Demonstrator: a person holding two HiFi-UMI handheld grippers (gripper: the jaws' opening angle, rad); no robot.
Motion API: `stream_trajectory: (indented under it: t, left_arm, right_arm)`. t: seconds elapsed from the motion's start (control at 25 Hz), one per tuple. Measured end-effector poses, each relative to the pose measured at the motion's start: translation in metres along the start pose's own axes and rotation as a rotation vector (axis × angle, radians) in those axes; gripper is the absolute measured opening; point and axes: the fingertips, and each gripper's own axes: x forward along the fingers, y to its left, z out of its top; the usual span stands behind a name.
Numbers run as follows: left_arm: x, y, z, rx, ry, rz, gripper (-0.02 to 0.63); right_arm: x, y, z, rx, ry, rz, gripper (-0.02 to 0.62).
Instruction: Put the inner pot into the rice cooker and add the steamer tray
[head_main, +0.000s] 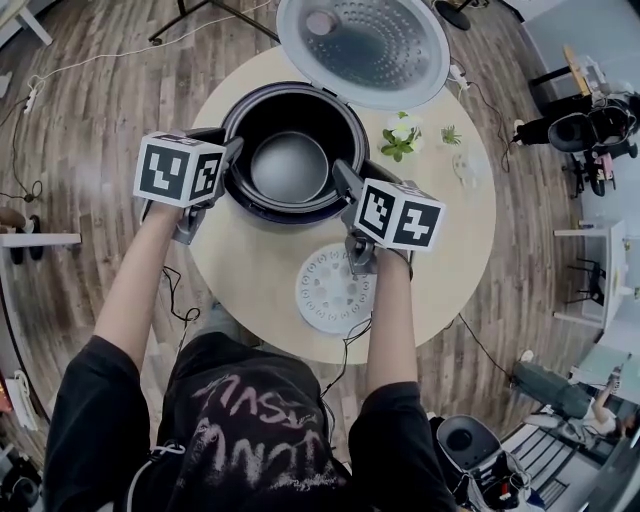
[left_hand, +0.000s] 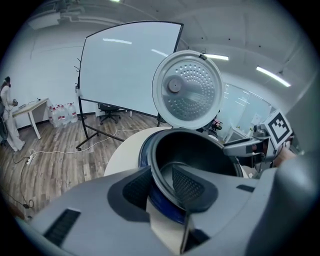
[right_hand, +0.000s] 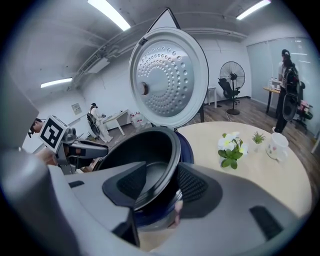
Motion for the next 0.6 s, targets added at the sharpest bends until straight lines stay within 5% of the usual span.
stream_trajectory:
  t: [0.28, 0.6]
  left_arm:
    - [-0.01, -0.011, 0.014, 0.028, -0.064, -0.033, 0.146]
    - [-0.033, -0.033, 0.038, 0.043, -0.235, -0.119, 0.143]
  right_arm:
    - [-0.021, -0.001, 0.011, 0.024, -0.108, 0.001, 0.213]
    - [-0.073, -0.008, 0.02, 0.086, -0.293, -0.033, 0.172]
